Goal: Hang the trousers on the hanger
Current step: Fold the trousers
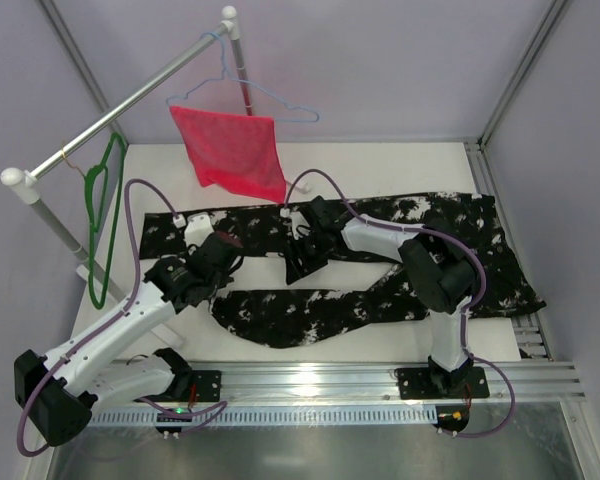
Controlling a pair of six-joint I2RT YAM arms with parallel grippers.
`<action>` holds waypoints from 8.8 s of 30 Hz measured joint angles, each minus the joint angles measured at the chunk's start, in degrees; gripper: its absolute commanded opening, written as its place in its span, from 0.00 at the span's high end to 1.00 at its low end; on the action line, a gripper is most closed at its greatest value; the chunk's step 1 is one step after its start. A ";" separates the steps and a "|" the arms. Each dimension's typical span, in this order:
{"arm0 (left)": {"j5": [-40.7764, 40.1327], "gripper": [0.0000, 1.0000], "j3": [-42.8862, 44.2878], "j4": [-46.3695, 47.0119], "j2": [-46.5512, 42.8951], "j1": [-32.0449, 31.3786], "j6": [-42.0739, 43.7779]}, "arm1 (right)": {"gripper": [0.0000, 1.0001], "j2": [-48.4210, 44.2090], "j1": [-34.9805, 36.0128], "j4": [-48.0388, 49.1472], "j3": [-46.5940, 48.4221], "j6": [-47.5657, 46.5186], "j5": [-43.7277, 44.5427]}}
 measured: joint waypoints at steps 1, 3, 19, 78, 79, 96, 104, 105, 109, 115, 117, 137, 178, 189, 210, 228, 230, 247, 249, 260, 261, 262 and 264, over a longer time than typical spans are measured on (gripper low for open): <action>-0.63 1.00 0.07 -0.85 0.00 0.00 -0.48 | 0.41 0.00 0.07 -0.04 0.00 -0.17 0.07; -1.53 1.00 0.20 -1.79 0.00 0.00 -1.22 | 0.41 0.00 0.28 -0.31 0.00 -0.59 0.20; -1.92 1.00 0.26 -2.40 1.57 0.00 -2.58 | 0.53 -3.10 1.75 -2.93 -4.31 -6.47 -0.17; 21.92 0.27 11.72 15.93 26.27 15.30 1.29 | 0.96 -35.58 11.82 5.16 -22.51 1.97 11.15; 23.23 0.27 12.00 16.63 28.17 15.30 1.25 | 0.96 -35.08 12.44 5.14 -22.40 1.77 11.15; 30.86 0.29 19.87 19.52 45.16 15.30 1.03 | 0.96 -32.74 15.17 5.62 -23.19 1.40 11.61; 29.33 0.93 29.31 14.49 51.60 15.74 2.82 | 0.96 -34.77 15.39 5.90 -24.28 1.55 14.16; 28.79 0.96 30.67 13.31 51.60 15.85 3.34 | 0.96 -35.06 15.39 5.70 -24.24 1.68 15.69; 25.14 1.00 40.92 6.69 51.45 15.98 6.01 | 0.96 -35.41 15.17 1.77 -21.86 2.08 27.43; 17.70 1.00 48.72 2.23 44.72 15.98 8.76 | 0.96 -35.43 13.53 -4.42 -11.43 2.93 44.61; 15.91 1.00 45.33 3.02 39.34 15.98 9.18 | 0.96 -35.80 13.44 -4.55 -10.16 3.08 48.11; 24.06 0.40 38.40 5.31 53.35 14.73 7.96 | 0.96 -39.06 13.88 1.22 -25.64 1.75 20.72; 16.33 1.00 55.80 -1.14 53.27 15.39 10.82 | 0.96 -29.46 11.76 -8.04 -5.86 3.65 46.97; 8.31 1.00 18.45 1.64 24.76 16.00 7.78 | 0.95 -35.19 14.19 -1.73 -21.49 9.29 36.72; -0.50 0.99 -0.50 -0.37 18.32 15.80 2.23 | 0.56 -35.30 15.96 2.84 -28.57 21.62 19.58; -0.81 1.00 -3.58 -1.03 13.94 15.80 0.92 | 0.49 -14.34 -5.16 -30.95 -9.84 52.68 39.06; -0.55 1.00 -3.85 -0.61 13.40 15.80 0.92 | 0.48 -13.86 -6.25 -31.76 -9.25 54.31 39.87; 0.68 1.00 -4.96 1.25 12.87 15.80 0.52 | 0.96 -8.44 -8.96 -32.20 -6.78 59.08 42.18; 0.57 1.00 -4.96 1.55 13.05 15.80 0.35 | 0.96 -7.93 -9.46 -32.54 -6.12 59.32 42.05; -4.28 1.00 -4.94 1.60 20.44 15.87 -1.88 | 0.96 -14.84 -15.10 -33.59 -4.33 60.48 42.53; -4.59 1.00 -4.94 1.57 20.57 15.93 -2.12 | 0.96 -15.63 -15.61 -33.68 -4.31 60.67 42.58; -4.87 1.00 -4.94 1.53 20.57 16.13 -2.58 | 0.96 -16.17 -16.11 -33.75 -4.31 60.85 42.58; -5.55 1.00 -4.94 1.44 20.39 16.68 -3.52 | 0.96 -16.68 -17.00 -33.86 -4.31 61.18 42.53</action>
